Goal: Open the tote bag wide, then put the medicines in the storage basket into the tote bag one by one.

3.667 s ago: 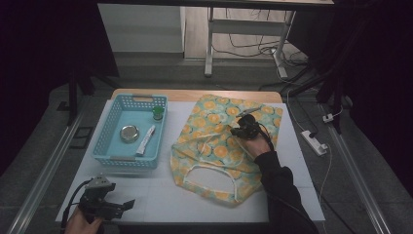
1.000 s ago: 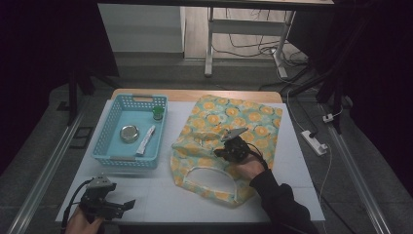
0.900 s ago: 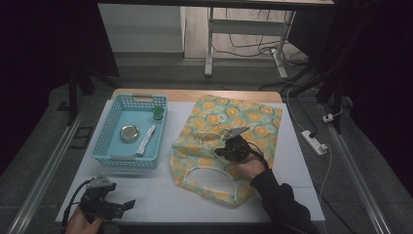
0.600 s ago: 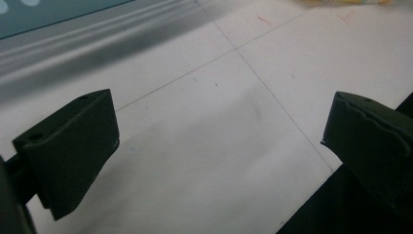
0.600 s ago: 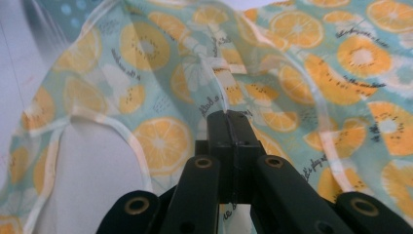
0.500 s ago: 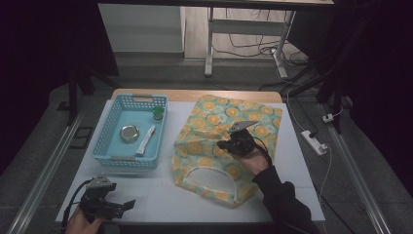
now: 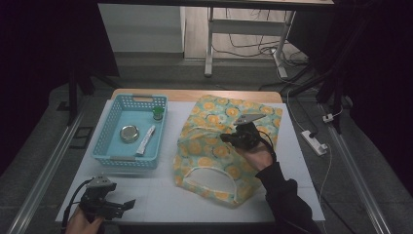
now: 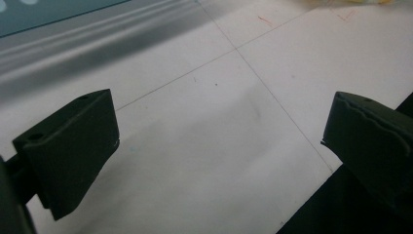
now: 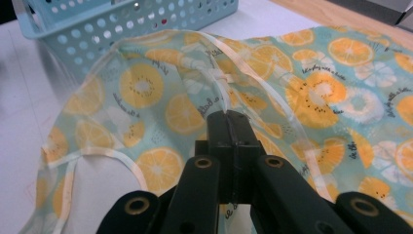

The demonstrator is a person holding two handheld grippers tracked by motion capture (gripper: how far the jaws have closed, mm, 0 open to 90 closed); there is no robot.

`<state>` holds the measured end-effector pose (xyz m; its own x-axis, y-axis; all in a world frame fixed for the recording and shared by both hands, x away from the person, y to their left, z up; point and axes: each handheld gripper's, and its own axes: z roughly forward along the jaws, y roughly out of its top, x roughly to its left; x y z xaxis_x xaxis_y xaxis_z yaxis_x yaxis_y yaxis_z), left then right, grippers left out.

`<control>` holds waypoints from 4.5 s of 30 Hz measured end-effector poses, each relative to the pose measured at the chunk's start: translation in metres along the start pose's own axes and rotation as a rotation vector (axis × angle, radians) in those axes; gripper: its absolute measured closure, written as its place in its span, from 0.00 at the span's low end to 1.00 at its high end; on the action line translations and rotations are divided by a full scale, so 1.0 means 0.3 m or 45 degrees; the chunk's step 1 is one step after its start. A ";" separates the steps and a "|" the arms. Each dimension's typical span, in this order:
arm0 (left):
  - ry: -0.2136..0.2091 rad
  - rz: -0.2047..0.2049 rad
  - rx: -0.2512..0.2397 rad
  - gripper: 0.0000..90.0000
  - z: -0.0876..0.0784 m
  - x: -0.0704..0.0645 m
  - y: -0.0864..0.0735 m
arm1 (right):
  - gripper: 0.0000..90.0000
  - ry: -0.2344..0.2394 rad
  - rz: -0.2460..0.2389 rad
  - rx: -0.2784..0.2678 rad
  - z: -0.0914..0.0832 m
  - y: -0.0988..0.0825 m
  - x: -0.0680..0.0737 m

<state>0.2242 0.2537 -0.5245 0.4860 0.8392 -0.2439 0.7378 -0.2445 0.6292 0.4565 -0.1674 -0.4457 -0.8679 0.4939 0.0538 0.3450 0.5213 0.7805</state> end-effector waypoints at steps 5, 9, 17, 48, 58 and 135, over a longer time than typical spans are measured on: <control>0.001 0.000 0.001 0.00 0.000 0.000 0.000 | 1.00 -0.004 0.010 -0.024 -0.017 0.020 -0.003; -0.007 0.006 -0.004 0.00 -0.001 0.000 -0.001 | 1.00 -0.006 0.007 -0.041 -0.026 0.028 -0.005; -0.006 0.007 -0.008 0.00 -0.003 -0.002 -0.002 | 1.00 -0.034 0.001 -0.081 -0.053 0.043 -0.006; -0.018 0.003 -0.029 0.00 -0.009 0.003 -0.004 | 1.00 -0.058 0.008 -0.120 -0.093 0.061 -0.014; -0.020 -0.003 -0.040 0.00 -0.016 0.003 -0.003 | 1.00 -0.053 0.008 -0.121 -0.097 0.059 -0.014; 0.076 0.033 -0.241 0.00 -0.015 0.201 0.348 | 1.00 -0.052 0.027 -0.101 -0.080 0.043 -0.025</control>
<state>0.3286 0.2810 -0.4703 0.4711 0.8625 -0.1850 0.6213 -0.1756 0.7636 0.4591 -0.1810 -0.4211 -0.8448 0.5330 0.0464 0.3323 0.4548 0.8263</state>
